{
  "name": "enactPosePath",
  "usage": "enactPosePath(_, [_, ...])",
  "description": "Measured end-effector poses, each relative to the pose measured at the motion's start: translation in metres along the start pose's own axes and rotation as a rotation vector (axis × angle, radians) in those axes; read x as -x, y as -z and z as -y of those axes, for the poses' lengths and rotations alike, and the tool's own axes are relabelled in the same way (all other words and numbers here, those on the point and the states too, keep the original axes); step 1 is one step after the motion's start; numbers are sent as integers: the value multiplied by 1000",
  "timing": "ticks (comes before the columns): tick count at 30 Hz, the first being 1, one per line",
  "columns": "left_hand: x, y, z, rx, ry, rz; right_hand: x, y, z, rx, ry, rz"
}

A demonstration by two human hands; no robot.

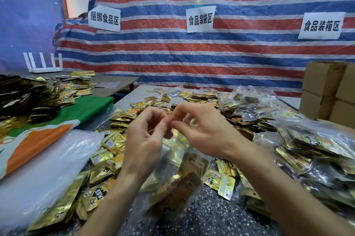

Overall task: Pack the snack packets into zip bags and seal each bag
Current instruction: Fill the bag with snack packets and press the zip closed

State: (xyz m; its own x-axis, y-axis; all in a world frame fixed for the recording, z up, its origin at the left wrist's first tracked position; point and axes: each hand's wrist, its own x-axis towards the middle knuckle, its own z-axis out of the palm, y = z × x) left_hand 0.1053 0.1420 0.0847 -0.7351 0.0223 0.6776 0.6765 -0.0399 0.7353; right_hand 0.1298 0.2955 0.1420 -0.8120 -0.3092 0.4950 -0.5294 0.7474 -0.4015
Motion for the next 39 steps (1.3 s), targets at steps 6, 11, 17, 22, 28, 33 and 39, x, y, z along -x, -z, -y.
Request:
enactPosePath(6, [5, -3, 1, 95, -32, -118, 5, 10, -7, -140, -44, 71])
enactPosePath(11, [-1, 4, 3, 169, -29, -183, 24, 20, -34, -153, -133, 95])
enactPosePath(17, [-1, 8, 10, 201, -18, -206, 41, 27, -54, -142, -179, 97])
enactPosePath(22, [-1, 9, 14, 213, -9, -214, 54, 30, -63, -159, -191, 91])
enactPosePath(28, [-4, 16, 21, 248, 6, -242, 67, 34, -76, -174, -222, 73])
enactPosePath(33, [-5, 13, 22, 253, 31, -258, 70, 35, -72, -211, -210, 24])
enactPosePath(39, [-5, 14, 15, 347, 73, -237, 70, 43, -56, -406, -169, -79])
